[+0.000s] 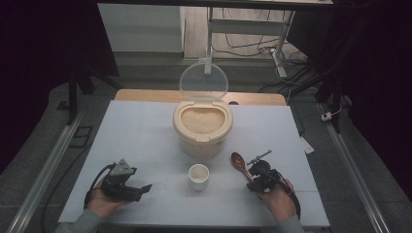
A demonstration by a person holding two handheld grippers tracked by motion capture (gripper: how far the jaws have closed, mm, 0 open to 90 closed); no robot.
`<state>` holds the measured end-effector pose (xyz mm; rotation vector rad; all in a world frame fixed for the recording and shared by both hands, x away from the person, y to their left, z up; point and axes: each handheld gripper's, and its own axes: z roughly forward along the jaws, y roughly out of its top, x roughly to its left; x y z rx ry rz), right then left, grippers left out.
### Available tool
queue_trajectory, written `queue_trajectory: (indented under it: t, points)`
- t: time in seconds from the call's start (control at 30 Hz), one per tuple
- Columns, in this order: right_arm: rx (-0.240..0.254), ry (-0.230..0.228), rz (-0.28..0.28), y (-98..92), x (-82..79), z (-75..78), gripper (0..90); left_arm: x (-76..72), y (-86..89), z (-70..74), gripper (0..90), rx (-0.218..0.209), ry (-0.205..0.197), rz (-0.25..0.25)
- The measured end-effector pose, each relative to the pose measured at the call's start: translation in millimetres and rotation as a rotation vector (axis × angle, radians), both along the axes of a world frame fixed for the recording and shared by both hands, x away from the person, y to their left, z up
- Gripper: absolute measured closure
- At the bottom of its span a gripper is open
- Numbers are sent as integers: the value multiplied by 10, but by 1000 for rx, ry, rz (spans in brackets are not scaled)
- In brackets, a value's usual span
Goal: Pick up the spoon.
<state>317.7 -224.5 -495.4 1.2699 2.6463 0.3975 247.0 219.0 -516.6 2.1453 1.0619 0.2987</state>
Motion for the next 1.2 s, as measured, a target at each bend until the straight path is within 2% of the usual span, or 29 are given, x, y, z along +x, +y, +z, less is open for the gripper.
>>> queue_trajectory:
  t: [0.1,0.17,0.33,0.5,0.57,0.77,0.97,1.2]
  points:
    - [1,5,-12,3,15,-1,679,2,-3,-5,143,4,2,-3]
    - [-9,21,-15,31,39,4,751,7,-3,-14,143,5,6,-2]
    - [-29,53,-32,54,80,19,783,7,-2,-20,143,11,10,-4]
    - [-17,35,-28,47,70,9,788,9,-5,-27,145,13,11,-4]
    - [-17,43,-18,38,73,20,788,10,-7,-31,146,15,11,-7]
    - [16,41,-11,-15,69,37,789,15,-3,-43,146,18,14,-5]
    - [103,15,-5,-152,41,174,789,16,0,-45,146,26,15,-9]
    - [166,-16,8,-263,20,289,789,16,-2,-48,146,29,15,-10]
